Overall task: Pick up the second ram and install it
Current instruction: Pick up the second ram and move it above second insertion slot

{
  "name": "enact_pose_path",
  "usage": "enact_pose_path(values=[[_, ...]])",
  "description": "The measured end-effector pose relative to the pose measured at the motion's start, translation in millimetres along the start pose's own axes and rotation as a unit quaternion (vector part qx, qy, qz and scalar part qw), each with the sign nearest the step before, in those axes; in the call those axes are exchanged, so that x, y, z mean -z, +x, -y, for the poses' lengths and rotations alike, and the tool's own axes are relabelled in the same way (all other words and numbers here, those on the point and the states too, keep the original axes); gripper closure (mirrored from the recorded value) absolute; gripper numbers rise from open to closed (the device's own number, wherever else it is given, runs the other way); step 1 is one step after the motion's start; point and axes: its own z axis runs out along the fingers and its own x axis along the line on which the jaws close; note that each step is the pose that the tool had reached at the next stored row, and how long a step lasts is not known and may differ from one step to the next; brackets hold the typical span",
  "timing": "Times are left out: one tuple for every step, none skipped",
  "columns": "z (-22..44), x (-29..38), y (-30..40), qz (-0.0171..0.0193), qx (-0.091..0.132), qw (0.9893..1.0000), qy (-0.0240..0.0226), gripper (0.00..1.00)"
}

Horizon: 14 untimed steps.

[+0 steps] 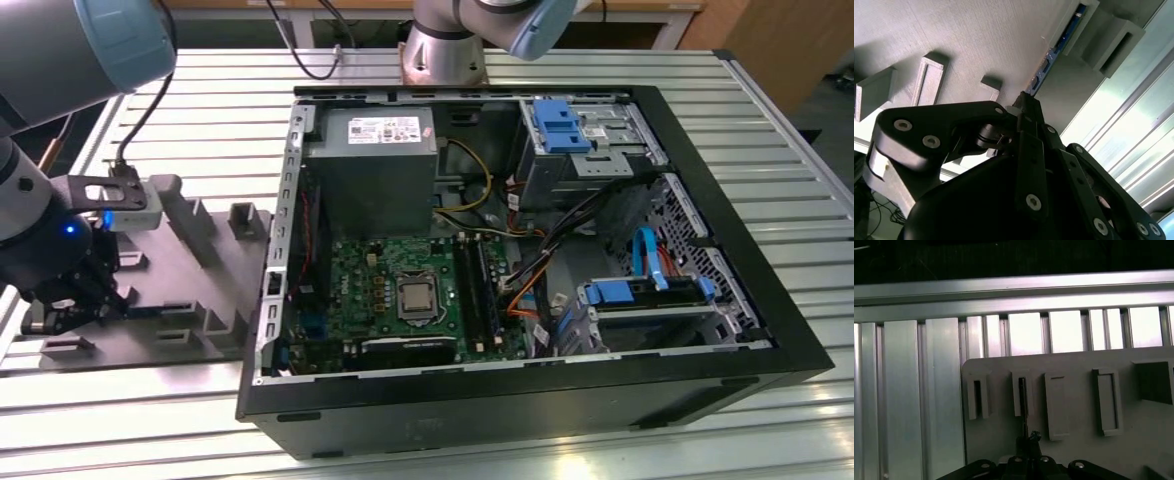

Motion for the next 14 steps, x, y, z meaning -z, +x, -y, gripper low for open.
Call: enact_pose_path(values=[[0.0,0.1,0.0,0.0001,0.0,1.0,0.0001,0.88],[0.0,0.4,-0.1,0.0002,0.0,1.0,0.0002,0.88],[0.0,0.9,-0.1,0.0002,0.001,1.0,0.0003,0.88],[0.0,1.5,-0.2,0.0004,0.001,1.0,0.0005,0.88],[0.0,2.2,-0.2,0.0003,0.001,1.0,0.0005,0.88],[-0.1,2.8,-0.1,0.0001,0.001,1.0,0.0003,0.88],[-0.1,3.0,-0.1,0.0,0.001,1.0,0.0003,0.88],[-0.1,3.0,-0.1,0.0,0.001,1.0,0.0003,0.88],[-0.1,3.0,-0.1,0.0,0.001,1.0,0.0003,0.88],[-0.1,3.1,-0.1,0.0,0.001,1.0,0.0003,0.88],[-0.1,3.1,-0.1,0.0,0.001,1.0,0.0003,0.88],[-0.1,3.1,-0.1,0.0,0.001,1.0,0.0003,0.88],[-0.1,3.3,-0.1,0.0,0.001,1.0,0.0003,0.88],[-0.2,3.7,-0.1,-0.0001,0.001,1.0,0.0003,0.88]])
